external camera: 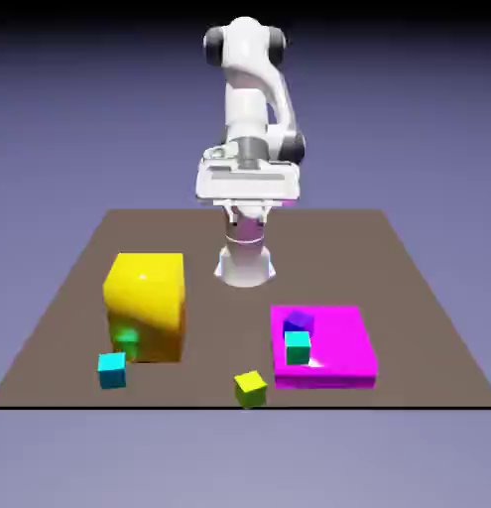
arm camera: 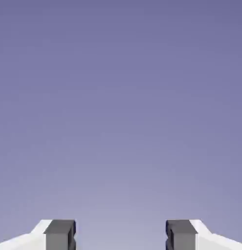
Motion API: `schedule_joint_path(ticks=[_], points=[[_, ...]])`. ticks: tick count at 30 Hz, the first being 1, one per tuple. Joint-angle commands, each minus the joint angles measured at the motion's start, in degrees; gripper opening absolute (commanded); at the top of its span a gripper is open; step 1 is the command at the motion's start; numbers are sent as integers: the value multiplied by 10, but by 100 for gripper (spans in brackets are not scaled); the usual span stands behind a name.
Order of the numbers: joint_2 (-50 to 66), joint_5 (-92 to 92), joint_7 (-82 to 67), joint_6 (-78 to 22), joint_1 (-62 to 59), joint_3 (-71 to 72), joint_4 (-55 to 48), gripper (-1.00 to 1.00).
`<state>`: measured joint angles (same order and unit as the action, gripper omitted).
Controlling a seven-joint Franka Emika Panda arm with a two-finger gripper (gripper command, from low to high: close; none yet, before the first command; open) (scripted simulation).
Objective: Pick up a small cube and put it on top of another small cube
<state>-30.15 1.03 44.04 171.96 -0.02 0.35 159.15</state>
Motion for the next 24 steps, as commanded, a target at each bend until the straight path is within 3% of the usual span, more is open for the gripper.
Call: schedule_joint_path(ticks=[1,24], points=[[21,9,13,-17,-6,3,-15,0],[498,206,315,-407,-141,70,-368,0]])
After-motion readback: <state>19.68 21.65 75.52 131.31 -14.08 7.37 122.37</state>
